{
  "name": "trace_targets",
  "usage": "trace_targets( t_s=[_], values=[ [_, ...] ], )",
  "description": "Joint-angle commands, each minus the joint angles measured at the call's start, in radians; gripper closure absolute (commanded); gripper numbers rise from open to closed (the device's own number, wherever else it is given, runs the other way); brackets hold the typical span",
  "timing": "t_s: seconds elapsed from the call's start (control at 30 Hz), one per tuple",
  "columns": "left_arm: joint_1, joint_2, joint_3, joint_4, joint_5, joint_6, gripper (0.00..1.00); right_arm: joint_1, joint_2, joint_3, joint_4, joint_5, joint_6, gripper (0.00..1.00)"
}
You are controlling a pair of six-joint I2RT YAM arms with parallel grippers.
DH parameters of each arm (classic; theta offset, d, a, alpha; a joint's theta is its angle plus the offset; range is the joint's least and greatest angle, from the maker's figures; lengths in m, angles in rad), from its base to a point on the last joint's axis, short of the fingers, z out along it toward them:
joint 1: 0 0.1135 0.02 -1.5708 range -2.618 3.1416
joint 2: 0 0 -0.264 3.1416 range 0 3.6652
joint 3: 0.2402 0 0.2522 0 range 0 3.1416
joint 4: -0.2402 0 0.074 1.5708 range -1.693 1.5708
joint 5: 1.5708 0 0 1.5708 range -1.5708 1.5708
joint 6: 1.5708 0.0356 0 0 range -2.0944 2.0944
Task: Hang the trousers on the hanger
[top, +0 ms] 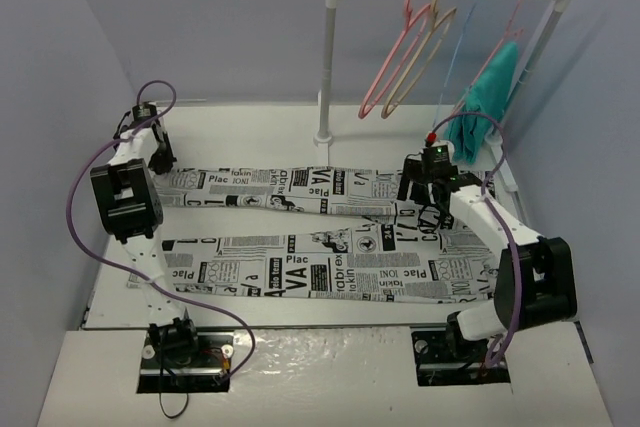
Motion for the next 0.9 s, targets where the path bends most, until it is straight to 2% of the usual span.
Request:
trace_targets(
  t_s=[0.0,0.33,0.63,0.87],
  values=[
    [0.009,-0.026,0.016,-0.013,-0.017,0.009,1.0,0.112,0.064,0.055,0.056,0.024,-0.049,0.33],
    [0.015,-0.189,-0.039,0.038,-0.065,-0.033,1.0,0.144,0.21,0.121,0.194,0.082,-0.073,0.45],
    [0.014,-0.285,-0.073,0.046,-0.06,-0.092,1.0,0.127,0.44,0.207,0.285,0.08,-0.072,0.45],
    [0.014,-0.438,-0.087,0.094,-0.052,-0.086,1.0,0.104,0.573,0.288,0.302,0.055,-0.063,0.44]
  ],
)
